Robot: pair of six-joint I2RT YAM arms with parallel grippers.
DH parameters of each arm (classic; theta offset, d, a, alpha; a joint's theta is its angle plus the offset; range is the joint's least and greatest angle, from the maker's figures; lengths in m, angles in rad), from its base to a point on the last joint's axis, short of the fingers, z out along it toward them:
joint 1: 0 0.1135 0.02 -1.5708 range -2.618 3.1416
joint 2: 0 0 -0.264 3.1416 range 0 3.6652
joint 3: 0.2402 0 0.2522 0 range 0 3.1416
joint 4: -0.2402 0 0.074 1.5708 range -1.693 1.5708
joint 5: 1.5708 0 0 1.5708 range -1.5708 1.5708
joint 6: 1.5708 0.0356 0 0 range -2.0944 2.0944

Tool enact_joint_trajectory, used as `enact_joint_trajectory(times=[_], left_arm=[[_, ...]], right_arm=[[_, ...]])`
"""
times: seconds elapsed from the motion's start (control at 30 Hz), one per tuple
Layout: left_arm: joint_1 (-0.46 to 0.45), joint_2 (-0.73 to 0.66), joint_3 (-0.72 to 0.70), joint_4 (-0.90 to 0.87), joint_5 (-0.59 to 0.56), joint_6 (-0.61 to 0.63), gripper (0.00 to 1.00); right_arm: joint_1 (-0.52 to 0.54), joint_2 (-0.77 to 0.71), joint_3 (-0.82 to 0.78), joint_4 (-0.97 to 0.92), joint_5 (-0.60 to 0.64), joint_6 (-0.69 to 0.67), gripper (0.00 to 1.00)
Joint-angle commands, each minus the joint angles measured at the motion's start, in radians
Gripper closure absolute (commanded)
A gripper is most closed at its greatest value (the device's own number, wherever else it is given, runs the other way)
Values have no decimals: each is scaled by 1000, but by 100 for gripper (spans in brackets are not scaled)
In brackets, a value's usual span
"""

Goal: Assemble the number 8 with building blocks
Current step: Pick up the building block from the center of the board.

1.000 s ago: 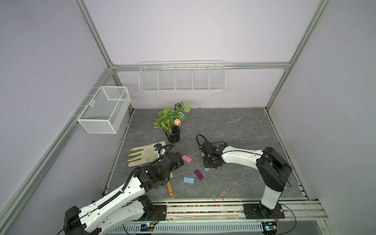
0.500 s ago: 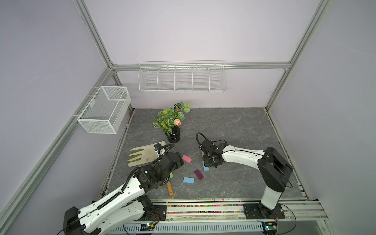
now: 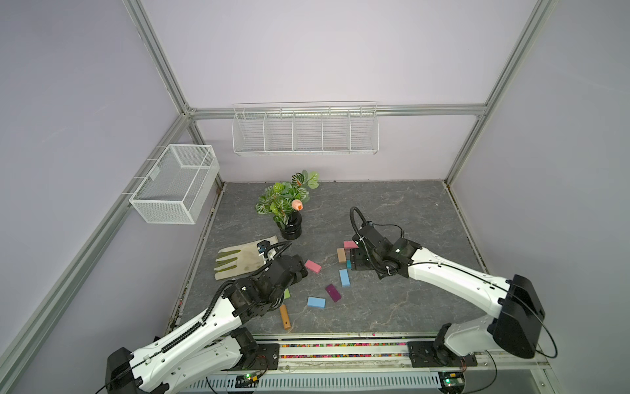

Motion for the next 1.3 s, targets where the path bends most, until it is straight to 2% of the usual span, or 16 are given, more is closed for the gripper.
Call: enact_joint_trajectory(times=[0.0,0.07,0.23,0.33,0.57,1.1,1.27], left_arm=[[-1,-6,15,-30,-23,12,0],[-2,1,21,-38,-20,10,0],[0,1,20,-38,-22,5,0],[-3,1,21,-38,-23,5,0],[-2,1,13,-35,-28,2,0],[-1,-11,3,-36,-35,2,0],[-2,-6,7,-38,-37,2,0]], right_arm=[[8,-16,-65,-37,3,-8,28],[18,-19,-103,-21,5,1,34],[33,13,-174,52,-52,26,80],[67,59,-178,80,-70,35,93],[146,167,-137,121,-92,58,93],[178,307,-63,185,-154,46,93],[187,291,-49,188,-149,27,92]])
